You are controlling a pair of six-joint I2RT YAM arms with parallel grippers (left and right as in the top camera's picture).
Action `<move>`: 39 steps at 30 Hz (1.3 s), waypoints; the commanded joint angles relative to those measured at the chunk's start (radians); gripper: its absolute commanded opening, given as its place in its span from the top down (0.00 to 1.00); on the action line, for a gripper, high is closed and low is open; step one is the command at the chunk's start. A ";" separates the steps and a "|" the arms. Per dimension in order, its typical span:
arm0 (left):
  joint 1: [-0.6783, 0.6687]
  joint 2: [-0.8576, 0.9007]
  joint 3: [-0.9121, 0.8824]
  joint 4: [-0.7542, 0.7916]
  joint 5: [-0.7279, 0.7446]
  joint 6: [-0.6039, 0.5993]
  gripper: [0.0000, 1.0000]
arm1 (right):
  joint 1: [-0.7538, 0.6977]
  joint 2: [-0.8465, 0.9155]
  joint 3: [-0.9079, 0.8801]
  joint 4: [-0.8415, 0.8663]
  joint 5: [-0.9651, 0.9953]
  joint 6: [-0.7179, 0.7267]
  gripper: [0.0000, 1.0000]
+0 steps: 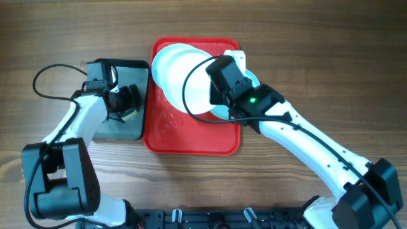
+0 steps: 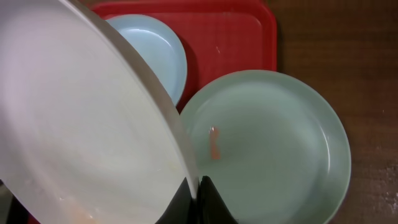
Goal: Clean dirty plates on tray and stack at the side
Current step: 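Lift the cleaned white plate off the red tray with the right gripper, then carry the white plate right and set it on the table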
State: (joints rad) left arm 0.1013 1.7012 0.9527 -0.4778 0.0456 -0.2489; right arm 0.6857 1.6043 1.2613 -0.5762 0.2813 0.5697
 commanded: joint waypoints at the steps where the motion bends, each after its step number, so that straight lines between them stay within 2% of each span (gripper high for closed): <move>1: 0.004 0.005 -0.007 -0.001 -0.013 0.002 0.00 | 0.002 -0.017 0.023 0.031 0.044 -0.055 0.96; 9: 0.004 0.005 -0.007 -0.001 -0.014 0.002 0.00 | 0.023 -0.017 0.023 0.046 0.084 -0.131 0.96; 24: 0.004 0.005 -0.007 -0.001 -0.014 0.002 0.00 | 0.181 -0.016 0.023 0.177 0.278 -0.350 0.96; 32: 0.004 0.005 -0.007 -0.001 -0.014 0.002 0.00 | 0.254 -0.015 0.023 0.243 0.486 -0.505 0.96; 39: 0.004 0.005 -0.007 -0.001 -0.014 0.002 0.00 | 0.323 -0.014 0.023 0.399 0.621 -0.733 0.96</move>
State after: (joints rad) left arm 0.1013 1.7012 0.9527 -0.4778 0.0456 -0.2489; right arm 0.9760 1.6043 1.2629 -0.2199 0.7807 -0.0132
